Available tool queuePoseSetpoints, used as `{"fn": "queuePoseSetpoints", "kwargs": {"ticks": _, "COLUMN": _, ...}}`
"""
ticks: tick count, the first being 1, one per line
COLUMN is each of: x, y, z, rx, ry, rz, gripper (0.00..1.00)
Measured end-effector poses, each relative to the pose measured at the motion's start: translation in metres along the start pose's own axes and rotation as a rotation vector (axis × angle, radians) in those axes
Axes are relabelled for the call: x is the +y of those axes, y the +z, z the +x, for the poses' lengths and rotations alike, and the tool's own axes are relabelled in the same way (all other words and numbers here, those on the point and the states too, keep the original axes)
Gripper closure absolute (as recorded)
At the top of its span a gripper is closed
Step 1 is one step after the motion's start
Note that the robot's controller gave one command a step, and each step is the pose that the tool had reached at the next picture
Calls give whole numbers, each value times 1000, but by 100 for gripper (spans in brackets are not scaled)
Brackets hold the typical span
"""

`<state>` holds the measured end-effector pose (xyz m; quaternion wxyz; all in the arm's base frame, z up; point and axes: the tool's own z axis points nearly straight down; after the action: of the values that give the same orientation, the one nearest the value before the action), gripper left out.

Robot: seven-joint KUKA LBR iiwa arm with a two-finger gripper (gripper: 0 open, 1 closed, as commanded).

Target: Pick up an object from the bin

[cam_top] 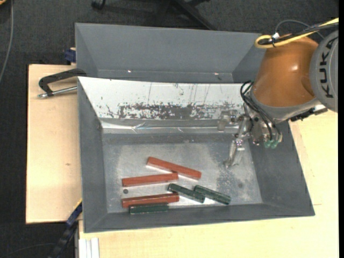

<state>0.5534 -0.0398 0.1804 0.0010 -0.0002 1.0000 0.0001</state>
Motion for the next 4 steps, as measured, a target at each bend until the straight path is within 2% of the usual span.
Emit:
{"fn": "queuePoseSetpoints", "kwargs": {"ticks": 1, "x": 62, "y": 85, "z": 14, "rx": -3, "ry": 63, "rz": -2, "gripper": 0}}
{"fn": "queuePoseSetpoints", "kwargs": {"ticks": 2, "x": 87, "y": 73, "z": 11, "rx": -5, "ry": -99, "rz": -1, "gripper": 0}}
{"fn": "queuePoseSetpoints", "kwargs": {"ticks": 3, "x": 99, "y": 77, "z": 14, "rx": 0, "ry": 218, "rz": -1, "gripper": 0}}
{"fn": "queuePoseSetpoints", "kwargs": {"ticks": 4, "x": 101, "y": 104, "z": 22, "rx": 2, "ry": 100, "rz": -1, "gripper": 0}}
